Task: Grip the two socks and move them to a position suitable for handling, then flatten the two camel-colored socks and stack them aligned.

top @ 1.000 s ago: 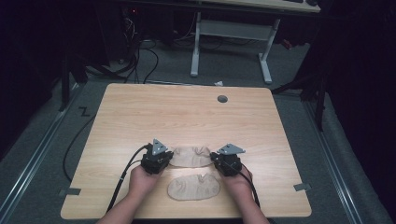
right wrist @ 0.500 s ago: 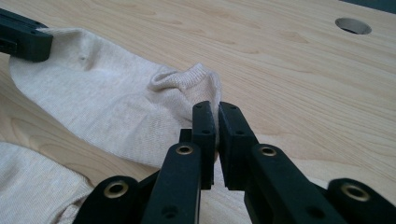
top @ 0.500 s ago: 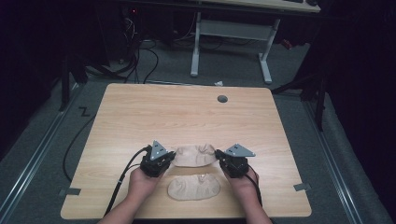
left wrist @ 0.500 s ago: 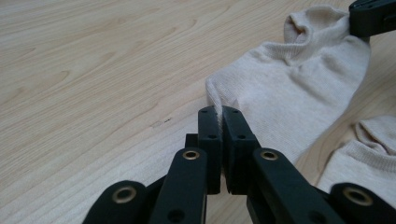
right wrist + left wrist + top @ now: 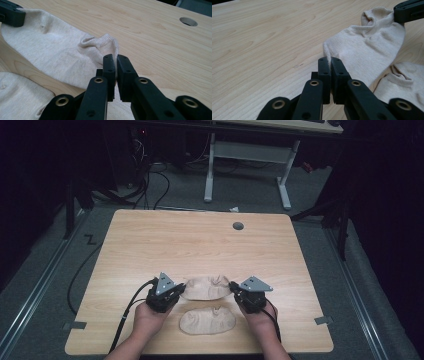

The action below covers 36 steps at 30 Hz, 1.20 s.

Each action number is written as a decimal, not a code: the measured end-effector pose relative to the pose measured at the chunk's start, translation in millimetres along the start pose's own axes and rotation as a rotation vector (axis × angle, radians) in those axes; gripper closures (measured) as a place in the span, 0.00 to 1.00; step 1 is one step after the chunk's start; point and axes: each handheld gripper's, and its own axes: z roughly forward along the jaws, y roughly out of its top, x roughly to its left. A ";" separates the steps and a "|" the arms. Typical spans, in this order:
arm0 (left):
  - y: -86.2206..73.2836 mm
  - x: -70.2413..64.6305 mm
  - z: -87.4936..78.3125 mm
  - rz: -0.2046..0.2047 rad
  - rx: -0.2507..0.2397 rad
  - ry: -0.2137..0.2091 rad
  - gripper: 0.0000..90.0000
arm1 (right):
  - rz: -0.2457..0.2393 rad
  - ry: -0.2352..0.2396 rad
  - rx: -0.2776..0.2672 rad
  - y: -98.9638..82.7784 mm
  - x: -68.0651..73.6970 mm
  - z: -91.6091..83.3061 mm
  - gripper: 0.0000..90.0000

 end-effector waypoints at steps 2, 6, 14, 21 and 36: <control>0.3 -0.2 0.2 -0.003 -0.003 0.000 0.97 | -0.004 -0.001 0.000 -0.1 -0.2 -0.7 0.95; -0.5 -3.3 -0.4 -0.003 0.003 -0.006 0.97 | -0.003 -0.006 -0.006 -0.9 -1.1 -3.9 0.95; -2.0 -6.6 -4.4 -0.007 0.005 -0.024 0.97 | -0.016 -0.009 -0.004 -3.1 -2.1 -8.9 0.95; -2.9 -11.6 -10.6 0.017 0.008 -0.014 0.97 | -0.027 -0.005 -0.001 -3.9 0.1 -12.7 0.95; -4.1 -16.2 -21.7 0.013 0.022 -0.043 0.96 | -0.053 0.007 0.001 -7.8 4.6 -24.1 0.95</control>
